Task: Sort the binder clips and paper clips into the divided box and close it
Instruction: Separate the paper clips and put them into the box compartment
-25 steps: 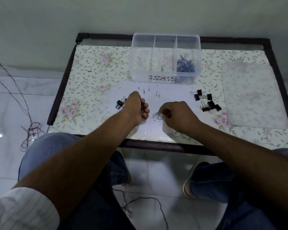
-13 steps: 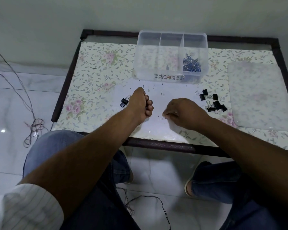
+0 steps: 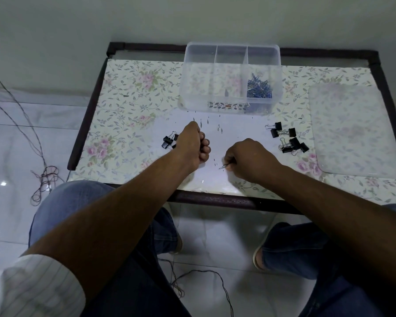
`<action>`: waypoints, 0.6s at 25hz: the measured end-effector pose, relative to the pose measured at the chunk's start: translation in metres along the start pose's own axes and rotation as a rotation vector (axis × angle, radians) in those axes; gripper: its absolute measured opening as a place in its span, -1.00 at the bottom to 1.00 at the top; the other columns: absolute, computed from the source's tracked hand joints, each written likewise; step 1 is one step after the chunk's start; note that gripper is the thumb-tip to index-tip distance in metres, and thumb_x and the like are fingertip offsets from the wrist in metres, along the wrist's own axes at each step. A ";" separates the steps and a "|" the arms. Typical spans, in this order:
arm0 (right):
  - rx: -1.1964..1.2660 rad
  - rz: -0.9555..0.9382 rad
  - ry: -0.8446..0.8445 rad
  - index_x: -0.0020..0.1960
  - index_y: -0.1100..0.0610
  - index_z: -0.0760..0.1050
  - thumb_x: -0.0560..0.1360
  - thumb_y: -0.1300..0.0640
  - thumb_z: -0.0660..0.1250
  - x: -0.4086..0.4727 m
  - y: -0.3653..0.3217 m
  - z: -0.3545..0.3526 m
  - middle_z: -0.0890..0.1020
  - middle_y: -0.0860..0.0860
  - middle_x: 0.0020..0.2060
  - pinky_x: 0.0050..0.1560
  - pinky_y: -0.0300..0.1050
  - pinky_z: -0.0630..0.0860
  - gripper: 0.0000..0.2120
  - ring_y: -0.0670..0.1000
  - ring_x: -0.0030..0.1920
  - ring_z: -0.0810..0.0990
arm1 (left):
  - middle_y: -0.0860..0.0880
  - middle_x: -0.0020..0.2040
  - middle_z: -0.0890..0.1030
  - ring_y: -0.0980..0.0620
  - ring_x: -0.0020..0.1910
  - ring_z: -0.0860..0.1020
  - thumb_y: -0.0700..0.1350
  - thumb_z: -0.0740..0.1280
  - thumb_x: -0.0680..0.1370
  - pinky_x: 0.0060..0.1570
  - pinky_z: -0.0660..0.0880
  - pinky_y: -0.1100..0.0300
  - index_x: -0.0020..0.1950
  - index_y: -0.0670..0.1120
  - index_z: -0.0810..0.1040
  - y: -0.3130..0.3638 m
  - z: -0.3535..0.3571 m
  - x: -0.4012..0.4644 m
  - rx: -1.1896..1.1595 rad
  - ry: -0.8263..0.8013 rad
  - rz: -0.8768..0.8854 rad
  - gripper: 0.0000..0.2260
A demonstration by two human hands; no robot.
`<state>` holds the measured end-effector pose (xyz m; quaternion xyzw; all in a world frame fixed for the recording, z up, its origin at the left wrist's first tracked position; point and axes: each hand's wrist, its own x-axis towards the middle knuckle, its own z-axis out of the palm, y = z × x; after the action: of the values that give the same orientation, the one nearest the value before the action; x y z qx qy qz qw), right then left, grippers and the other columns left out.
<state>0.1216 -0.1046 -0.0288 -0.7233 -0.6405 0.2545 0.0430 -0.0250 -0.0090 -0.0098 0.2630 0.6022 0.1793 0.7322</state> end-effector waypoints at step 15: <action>0.364 -0.081 0.116 -0.05 0.02 0.77 0.43 0.12 0.61 0.000 -0.018 -0.065 0.76 -0.08 -0.23 -0.12 -0.24 0.63 -0.90 -0.15 -0.21 0.72 | -0.21 -0.16 0.61 -0.08 -0.27 0.56 -0.29 0.04 0.59 -0.29 0.67 0.05 0.08 -0.29 0.53 -0.011 0.019 -0.012 -0.258 -0.224 -0.124 -0.72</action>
<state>0.1328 -0.0841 0.0349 -0.6906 -0.6090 0.3221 0.2201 -0.0093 -0.0279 -0.0047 0.1474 0.5038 0.1791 0.8321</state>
